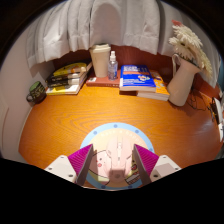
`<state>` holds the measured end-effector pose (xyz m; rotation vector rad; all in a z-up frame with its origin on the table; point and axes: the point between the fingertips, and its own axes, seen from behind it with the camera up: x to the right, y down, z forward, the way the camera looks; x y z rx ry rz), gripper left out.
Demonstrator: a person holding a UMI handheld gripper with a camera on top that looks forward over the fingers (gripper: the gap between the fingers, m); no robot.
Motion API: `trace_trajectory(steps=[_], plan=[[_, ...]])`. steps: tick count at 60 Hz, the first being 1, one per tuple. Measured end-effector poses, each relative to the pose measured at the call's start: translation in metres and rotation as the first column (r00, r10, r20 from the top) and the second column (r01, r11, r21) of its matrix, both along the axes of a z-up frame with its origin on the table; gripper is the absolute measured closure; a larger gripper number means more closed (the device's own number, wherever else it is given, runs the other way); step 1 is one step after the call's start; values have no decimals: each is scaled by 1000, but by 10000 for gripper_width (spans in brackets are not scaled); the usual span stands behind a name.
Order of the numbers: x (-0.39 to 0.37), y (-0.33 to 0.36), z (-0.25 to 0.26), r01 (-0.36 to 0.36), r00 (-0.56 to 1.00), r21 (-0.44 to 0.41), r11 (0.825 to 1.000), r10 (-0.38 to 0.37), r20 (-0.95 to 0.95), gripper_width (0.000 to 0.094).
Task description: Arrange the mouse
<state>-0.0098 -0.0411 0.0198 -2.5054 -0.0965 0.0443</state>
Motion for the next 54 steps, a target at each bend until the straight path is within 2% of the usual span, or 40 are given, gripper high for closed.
trace_trajectory(steps=[11,20,26,36,54], plan=[[-4,-24,89,50,999,117,992,-51,3,138],[-12,-57,158,90,996,238,967,-91,-7,141],[-26,-80,185,107,994,285,953,-101,-38,142],[-39,-114,200,124,992,325,938,-114,-50,146],[-62,-150,197,93,996,323,942,-89,-28,143]])
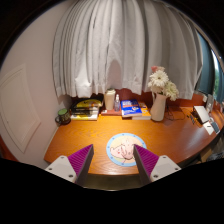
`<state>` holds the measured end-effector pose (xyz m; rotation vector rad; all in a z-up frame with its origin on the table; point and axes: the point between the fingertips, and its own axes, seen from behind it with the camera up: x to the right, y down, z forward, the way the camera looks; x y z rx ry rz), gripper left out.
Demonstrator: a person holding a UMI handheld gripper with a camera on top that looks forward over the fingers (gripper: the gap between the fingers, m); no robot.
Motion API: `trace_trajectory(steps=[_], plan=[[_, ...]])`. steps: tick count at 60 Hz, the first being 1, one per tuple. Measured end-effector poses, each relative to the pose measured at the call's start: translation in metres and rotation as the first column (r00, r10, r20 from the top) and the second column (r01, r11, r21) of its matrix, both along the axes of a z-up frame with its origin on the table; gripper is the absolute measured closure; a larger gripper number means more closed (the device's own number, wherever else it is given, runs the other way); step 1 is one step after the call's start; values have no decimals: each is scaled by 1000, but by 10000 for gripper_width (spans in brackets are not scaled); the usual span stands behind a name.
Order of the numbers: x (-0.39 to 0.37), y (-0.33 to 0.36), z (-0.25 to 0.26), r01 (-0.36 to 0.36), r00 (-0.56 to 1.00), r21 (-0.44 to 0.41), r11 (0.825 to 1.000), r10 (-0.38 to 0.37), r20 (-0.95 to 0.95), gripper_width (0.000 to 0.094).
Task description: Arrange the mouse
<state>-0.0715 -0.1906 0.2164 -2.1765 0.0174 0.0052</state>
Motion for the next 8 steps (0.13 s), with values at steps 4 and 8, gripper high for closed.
trace_trajectory(steps=[4,8], plan=[[-4,-4,-1,0,1000,2,1000,0,-1,144],[-7,-6,-1,-1,1000,2,1000,1,0,144]])
